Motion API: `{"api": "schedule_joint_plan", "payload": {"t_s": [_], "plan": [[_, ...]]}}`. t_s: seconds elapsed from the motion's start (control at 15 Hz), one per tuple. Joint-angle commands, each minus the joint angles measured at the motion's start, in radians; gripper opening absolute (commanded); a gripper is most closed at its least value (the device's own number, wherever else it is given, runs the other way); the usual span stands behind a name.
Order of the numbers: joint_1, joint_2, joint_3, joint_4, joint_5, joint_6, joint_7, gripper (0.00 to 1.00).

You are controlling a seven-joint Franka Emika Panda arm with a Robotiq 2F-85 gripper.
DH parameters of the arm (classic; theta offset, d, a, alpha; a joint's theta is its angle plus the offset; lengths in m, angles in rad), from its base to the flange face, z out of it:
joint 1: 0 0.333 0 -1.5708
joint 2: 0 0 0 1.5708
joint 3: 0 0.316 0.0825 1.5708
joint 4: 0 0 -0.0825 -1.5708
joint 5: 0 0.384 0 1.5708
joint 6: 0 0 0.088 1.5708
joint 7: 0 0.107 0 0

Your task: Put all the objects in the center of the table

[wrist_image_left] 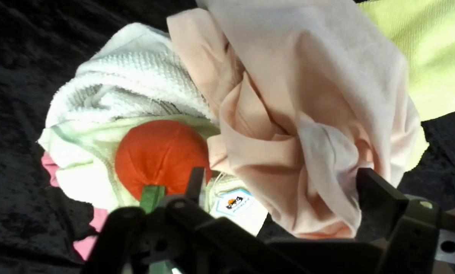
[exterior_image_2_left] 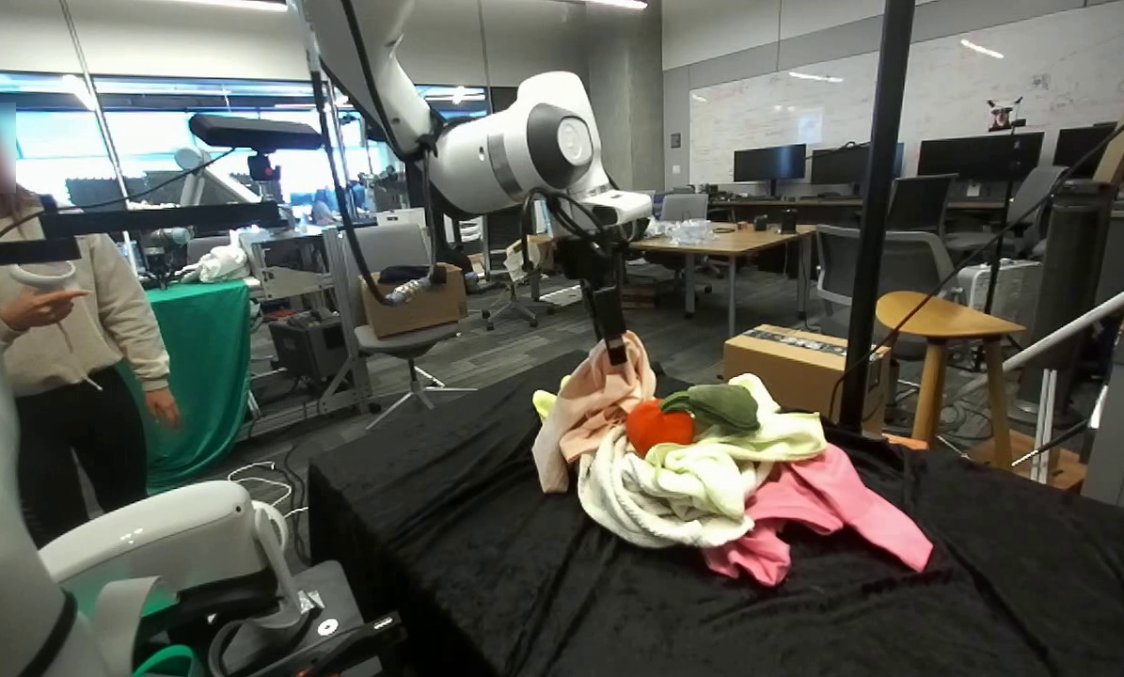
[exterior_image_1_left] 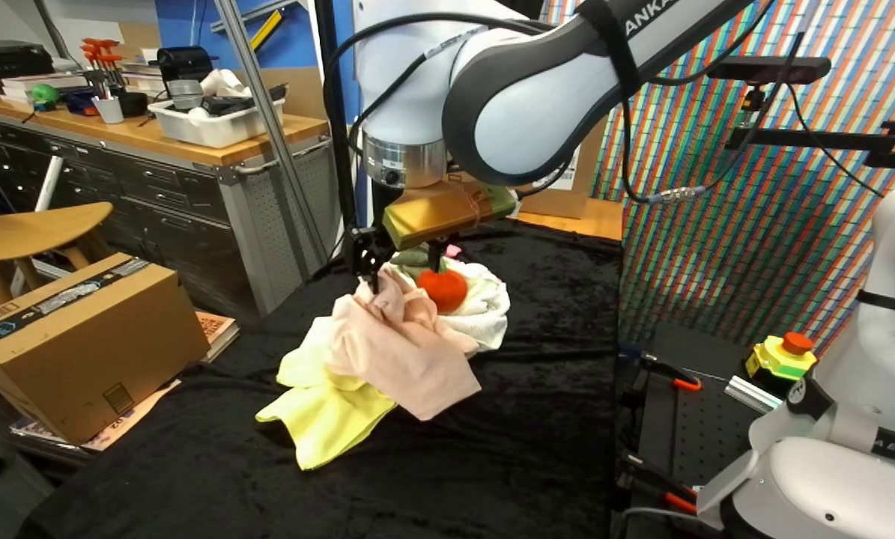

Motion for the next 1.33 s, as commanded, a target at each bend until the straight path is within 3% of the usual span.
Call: {"api": "schedule_joint_plan", "payload": {"t_s": [0.0, 0.27, 0.73, 1.07, 1.27], "plan": [[-0.001, -0.151, 0.003, -0.072, -0.015, 0.0, -0.08, 1.0], [-0.011, -0.283, 0.025, -0.111, 0.029, -0.042, -0.168, 1.0], [-0.003, -0.636, 0.065, -0.227, 0.199, -0.334, -0.354, 1.0], [-0.006, -0.924, 0.117, -0.286, 0.215, -0.482, -0.383, 1.0], [-0.015, -1.062, 0.148, -0.321, 0.21, -0.508, -0.393, 1.0]]}}
